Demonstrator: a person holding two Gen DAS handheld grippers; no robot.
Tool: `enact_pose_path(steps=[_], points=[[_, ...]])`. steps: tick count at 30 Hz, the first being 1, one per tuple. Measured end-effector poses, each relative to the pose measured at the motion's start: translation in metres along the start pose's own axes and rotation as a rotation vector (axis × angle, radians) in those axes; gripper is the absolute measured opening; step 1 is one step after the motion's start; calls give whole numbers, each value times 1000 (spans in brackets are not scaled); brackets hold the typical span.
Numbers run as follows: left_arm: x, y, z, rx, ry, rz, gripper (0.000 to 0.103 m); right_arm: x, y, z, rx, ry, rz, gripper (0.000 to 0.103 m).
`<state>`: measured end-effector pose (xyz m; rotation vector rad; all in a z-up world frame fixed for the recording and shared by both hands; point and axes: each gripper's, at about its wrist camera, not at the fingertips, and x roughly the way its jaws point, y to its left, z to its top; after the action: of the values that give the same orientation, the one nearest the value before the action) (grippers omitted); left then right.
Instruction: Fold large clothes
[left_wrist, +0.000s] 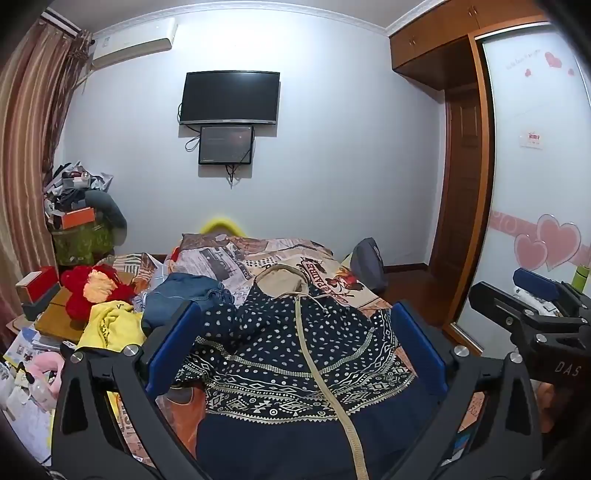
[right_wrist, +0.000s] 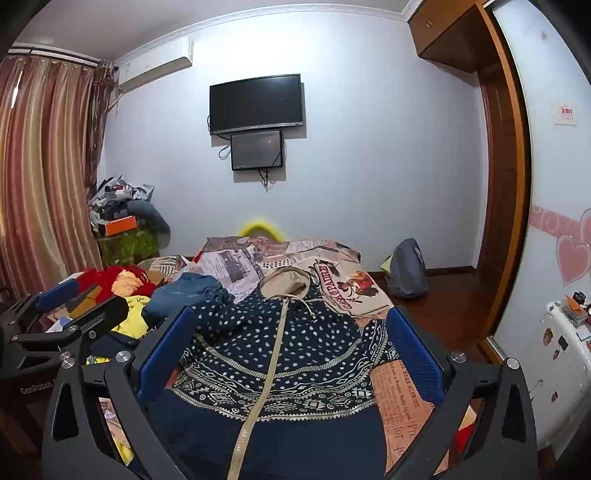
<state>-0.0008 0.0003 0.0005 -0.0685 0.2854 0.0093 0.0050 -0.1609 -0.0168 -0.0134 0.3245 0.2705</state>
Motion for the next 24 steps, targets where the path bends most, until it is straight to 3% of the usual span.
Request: enact_pose_path(steps=[24], points=[[2,0,1,5,-3,9,103,2,1,0,5,6,2,103]])
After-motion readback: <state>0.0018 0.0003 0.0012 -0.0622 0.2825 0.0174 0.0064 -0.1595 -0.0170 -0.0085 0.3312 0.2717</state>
